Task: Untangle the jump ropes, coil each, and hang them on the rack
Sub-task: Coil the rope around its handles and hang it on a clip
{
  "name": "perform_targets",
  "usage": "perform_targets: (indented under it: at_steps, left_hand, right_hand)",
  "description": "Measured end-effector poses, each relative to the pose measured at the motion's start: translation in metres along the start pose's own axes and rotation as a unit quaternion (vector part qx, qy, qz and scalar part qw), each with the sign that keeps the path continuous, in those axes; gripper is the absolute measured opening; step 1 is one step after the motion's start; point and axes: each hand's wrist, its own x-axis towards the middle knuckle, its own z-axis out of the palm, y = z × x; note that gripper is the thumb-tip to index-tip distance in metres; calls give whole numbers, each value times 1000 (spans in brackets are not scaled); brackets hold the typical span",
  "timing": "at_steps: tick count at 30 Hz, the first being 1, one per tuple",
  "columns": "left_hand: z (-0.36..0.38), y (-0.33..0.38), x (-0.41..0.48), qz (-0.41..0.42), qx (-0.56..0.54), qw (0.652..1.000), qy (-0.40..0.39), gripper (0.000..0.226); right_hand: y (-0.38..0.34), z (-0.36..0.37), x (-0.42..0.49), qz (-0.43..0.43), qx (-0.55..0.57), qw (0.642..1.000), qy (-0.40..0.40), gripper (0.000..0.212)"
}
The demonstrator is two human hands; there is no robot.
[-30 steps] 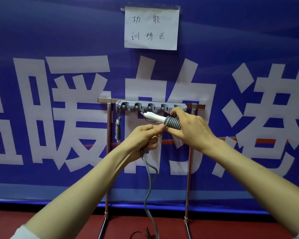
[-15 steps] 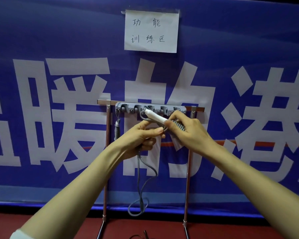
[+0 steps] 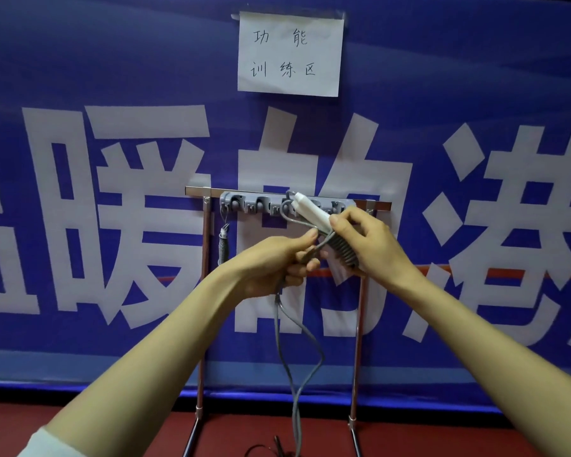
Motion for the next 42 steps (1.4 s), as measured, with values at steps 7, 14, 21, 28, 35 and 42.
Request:
perform_targets:
  at_steps: [7, 14, 21, 28, 35, 42]
  left_hand:
    - [-10, -3, -3, -24, -50, 998, -12, 16]
    - [-12, -25, 5, 49, -2, 994, 94, 49]
    - [-21, -28, 6, 179, -61, 981, 35, 15]
    - [-36, -14, 12, 221, 1, 970, -107, 48]
    - [-38, 35, 17, 59, 318, 910, -260, 22]
    - [-32, 55, 19, 41, 566, 796, -211, 14]
  right_hand:
    - [0, -6, -1, -6, -57, 998, -3, 30]
    - [-11, 2, -4, 64, 180, 979, -64, 43]
    - [-25, 6, -10, 149, 362, 901, -189, 49]
    - [-18, -1, -7, 208, 423, 815, -337, 39]
    - [-22, -10, -5, 279, 278, 757, -521, 56]
    - [-15, -13, 4, 309, 173, 769, -531, 60]
